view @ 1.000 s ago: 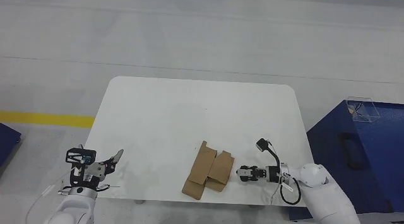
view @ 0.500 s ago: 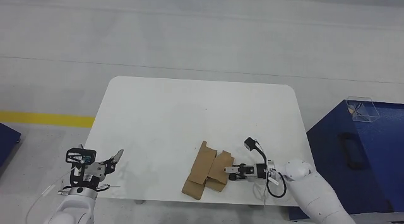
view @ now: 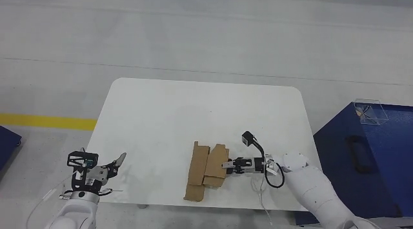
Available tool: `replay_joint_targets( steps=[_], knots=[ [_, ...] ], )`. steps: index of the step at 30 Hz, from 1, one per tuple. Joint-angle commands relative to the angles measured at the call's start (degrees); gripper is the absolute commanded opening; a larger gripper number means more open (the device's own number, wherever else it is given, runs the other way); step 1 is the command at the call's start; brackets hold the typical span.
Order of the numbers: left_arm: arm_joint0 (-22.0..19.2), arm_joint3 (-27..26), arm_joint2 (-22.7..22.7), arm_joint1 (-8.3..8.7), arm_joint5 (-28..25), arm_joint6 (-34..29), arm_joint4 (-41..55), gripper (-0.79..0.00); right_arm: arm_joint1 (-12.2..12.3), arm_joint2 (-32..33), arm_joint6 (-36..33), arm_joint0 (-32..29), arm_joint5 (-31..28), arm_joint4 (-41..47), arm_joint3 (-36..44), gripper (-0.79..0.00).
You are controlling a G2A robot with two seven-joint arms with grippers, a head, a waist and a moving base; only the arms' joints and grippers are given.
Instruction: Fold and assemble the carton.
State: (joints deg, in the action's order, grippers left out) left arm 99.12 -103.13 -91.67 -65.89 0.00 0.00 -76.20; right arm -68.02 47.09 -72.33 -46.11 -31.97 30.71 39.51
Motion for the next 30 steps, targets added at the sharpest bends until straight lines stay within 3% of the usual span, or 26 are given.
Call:
replay_joint_targets(
  steps=[1, 5, 10, 12, 15, 21, 30],
  knots=[
    [0.0, 0.0, 0.0, 0.00, 0.0, 0.0, 0.0, 0.000, 0.8, 0.6, -0.3, 0.5, 0.3, 0.1, 3.9, -0.785],
    [0.0, 0.0, 0.0, 0.00, 0.0, 0.0, 0.0, 0.000, 4.7, 5.9, -2.6, -0.3, 2.6, 1.5, 17.9, -0.785],
    [0.0, 0.0, 0.0, 0.00, 0.0, 0.0, 0.0, 0.000, 10.5, 19.2, -3.0, -6.5, 3.0, -0.4, 39.7, -0.785],
    [0.0, 0.0, 0.0, 0.00, 0.0, 0.0, 0.0, 0.000, 12.1, 25.0, -0.7, -10.0, 0.7, -2.6, 46.8, -0.785],
    [0.0, 0.0, 0.0, 0.00, 0.0, 0.0, 0.0, 0.000, 13.4, 29.8, -2.3, -13.0, 2.3, -0.4, 55.1, -0.785],
    [0.0, 0.0, 0.0, 0.00, 0.0, 0.0, 0.0, 0.000, 14.4, 34.7, -3.5, -13.1, 4.4, 0.9, 62.1, -0.785],
    [0.0, 0.0, 0.0, 0.00, 0.0, 0.0, 0.0, 0.000, 14.6, 35.0, -4.6, -12.6, 6.1, 1.1, 62.7, -0.785]
  ],
)
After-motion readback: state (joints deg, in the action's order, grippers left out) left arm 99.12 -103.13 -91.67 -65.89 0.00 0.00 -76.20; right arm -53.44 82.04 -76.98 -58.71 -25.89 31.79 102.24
